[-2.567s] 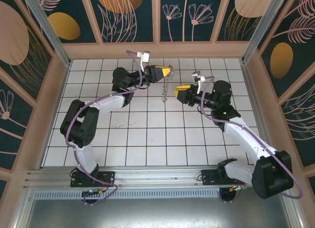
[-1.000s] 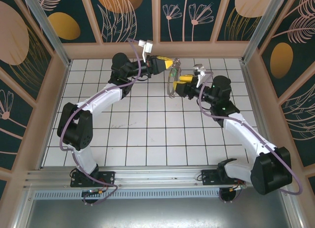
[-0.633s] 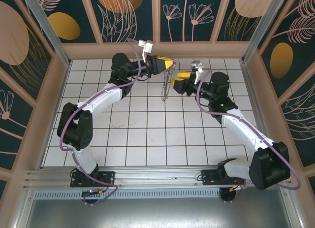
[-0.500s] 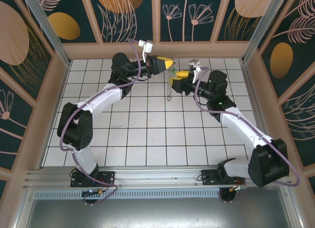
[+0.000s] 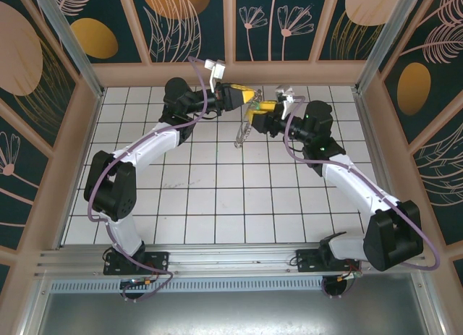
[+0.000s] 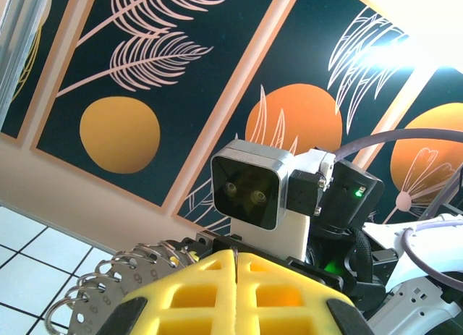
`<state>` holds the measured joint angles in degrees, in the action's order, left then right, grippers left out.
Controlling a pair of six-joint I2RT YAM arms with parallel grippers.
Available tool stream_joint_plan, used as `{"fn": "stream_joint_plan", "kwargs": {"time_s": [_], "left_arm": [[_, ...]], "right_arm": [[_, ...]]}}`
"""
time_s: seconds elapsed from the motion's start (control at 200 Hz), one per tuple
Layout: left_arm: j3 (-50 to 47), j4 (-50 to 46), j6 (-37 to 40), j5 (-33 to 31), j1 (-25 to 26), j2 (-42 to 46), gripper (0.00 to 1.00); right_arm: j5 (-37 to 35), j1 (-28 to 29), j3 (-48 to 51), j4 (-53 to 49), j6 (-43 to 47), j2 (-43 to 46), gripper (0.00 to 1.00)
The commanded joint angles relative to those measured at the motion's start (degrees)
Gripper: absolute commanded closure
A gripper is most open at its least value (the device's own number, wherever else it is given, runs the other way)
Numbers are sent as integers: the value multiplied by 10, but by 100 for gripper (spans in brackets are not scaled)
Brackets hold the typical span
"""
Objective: Put the keys on the keyring
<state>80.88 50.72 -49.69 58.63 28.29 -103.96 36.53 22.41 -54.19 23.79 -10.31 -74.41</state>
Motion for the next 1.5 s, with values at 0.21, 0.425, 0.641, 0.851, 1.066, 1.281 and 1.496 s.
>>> {"fn": "stream_joint_plan", "kwargs": {"time_s": [0.21, 0.425, 0.641, 0.851, 1.066, 1.281, 1.496], "left_arm": [[4, 16, 5, 10, -2, 26, 100], [4, 15, 6, 7, -2, 26, 100], [3, 13, 7, 6, -2, 26, 100], [1, 10, 11, 3, -3, 27, 100], [0, 6, 13, 0, -2, 25, 100], [1, 5, 14, 2, -3, 23, 100], [-1, 4, 14, 2, -3, 22, 100]], "right_arm": [[25, 5, 0, 35, 1, 15, 81], [26, 5, 5, 23, 5, 29, 99], [21, 5, 2, -19, 26, 37, 100], [24, 4, -21, -74, 47, 41, 100], [22, 4, -34, -108, 60, 46, 100], [12, 5, -58, -138, 69, 44, 100], [-4, 5, -92, -175, 86, 32, 100]]}}
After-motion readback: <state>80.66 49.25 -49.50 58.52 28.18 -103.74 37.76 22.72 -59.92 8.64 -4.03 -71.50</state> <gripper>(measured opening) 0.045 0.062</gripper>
